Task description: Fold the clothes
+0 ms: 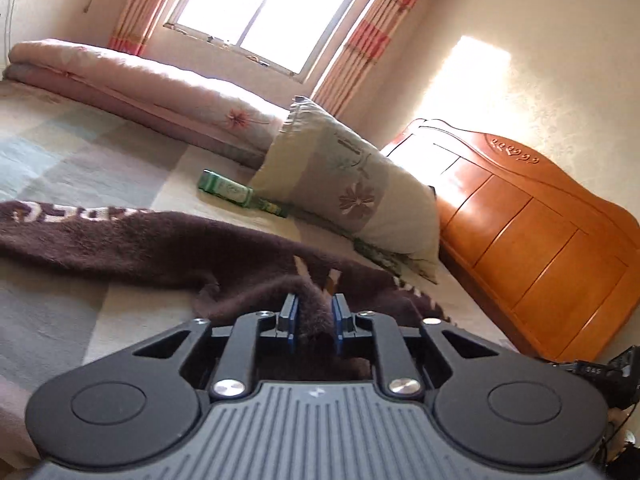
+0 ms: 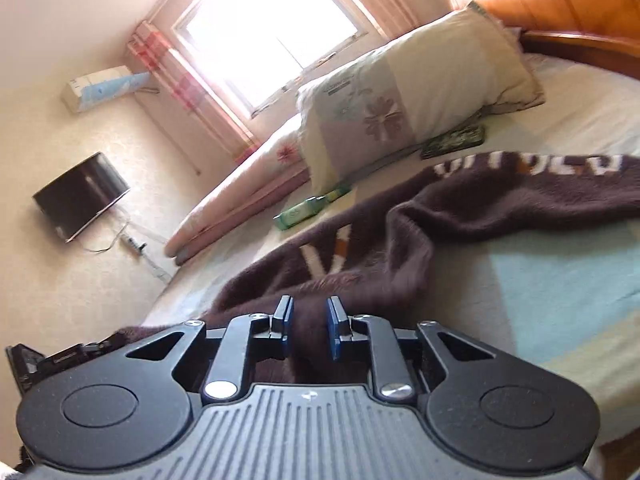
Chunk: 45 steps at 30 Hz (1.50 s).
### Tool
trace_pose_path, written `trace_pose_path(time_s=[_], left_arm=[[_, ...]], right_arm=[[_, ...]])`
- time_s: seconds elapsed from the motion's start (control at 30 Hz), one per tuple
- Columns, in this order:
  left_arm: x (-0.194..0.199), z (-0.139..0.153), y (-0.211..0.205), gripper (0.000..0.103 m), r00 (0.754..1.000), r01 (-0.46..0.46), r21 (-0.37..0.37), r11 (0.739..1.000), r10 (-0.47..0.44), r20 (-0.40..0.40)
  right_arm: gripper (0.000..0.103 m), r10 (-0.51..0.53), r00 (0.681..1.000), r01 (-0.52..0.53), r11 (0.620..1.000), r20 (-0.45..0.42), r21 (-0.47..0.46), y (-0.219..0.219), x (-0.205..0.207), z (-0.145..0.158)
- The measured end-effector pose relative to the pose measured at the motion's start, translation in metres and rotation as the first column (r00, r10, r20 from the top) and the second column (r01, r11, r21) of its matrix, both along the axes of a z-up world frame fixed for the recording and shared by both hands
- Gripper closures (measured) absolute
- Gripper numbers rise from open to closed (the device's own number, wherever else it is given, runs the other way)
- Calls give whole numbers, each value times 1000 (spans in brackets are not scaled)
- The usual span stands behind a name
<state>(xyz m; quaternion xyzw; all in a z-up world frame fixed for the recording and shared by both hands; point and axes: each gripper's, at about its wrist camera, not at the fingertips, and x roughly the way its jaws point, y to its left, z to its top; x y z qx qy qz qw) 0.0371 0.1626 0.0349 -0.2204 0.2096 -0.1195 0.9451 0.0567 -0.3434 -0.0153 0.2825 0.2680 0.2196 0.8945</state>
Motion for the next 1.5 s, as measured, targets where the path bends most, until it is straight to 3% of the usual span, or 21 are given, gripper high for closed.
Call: trace_pose_path(time_s=[0.13, 0.27, 0.33, 0.47, 0.63, 0.77, 1.03, 1.13, 1.27, 1.5], left_arm=[[2, 11, 8, 65, 999, -33, 9, 999, 33, 10], [27, 7, 1, 58, 1000, 5, 44, 999, -3, -31], [47, -2, -1, 50, 996, 15, 49, 999, -10, -88], [88, -29, 4, 49, 975, 29, 27, 999, -22, -222], [134, -67, 27, 42, 936, 4, -41, 999, -18, -350], [165, -95, 47, 39, 904, -35, -59, 998, 7, -428], [216, -134, 61, 37, 855, -84, -178, 980, -21, -518], [229, -139, 53, 35, 854, -59, -192, 980, -50, -517], [240, -135, 44, 34, 861, -23, -158, 987, -61, -505], [247, -132, 37, 33, 859, -17, -153, 988, -64, -508]], right_arm=[[72, -30, 999, 31, 999, -25, 10, -9, -2, -9], [69, -2, 997, 1, 1000, -71, -16, 5, 17, -20], [60, 15, 995, -19, 999, -97, -38, 13, 35, -25], [49, 33, 984, -41, 998, -175, -43, 18, 80, -37], [25, -3, 961, 29, 995, -277, 92, -3, 144, -56], [23, -17, 932, 90, 978, -361, 188, -20, 191, -77], [23, 11, 875, 90, 979, -484, 184, -7, 260, -119], [23, 23, 876, 81, 978, -481, 194, -2, 273, -123], [23, 28, 876, 67, 982, -482, 178, -1, 282, -124], [22, 122, 843, 60, 947, -524, 317, -1, 308, -138]])
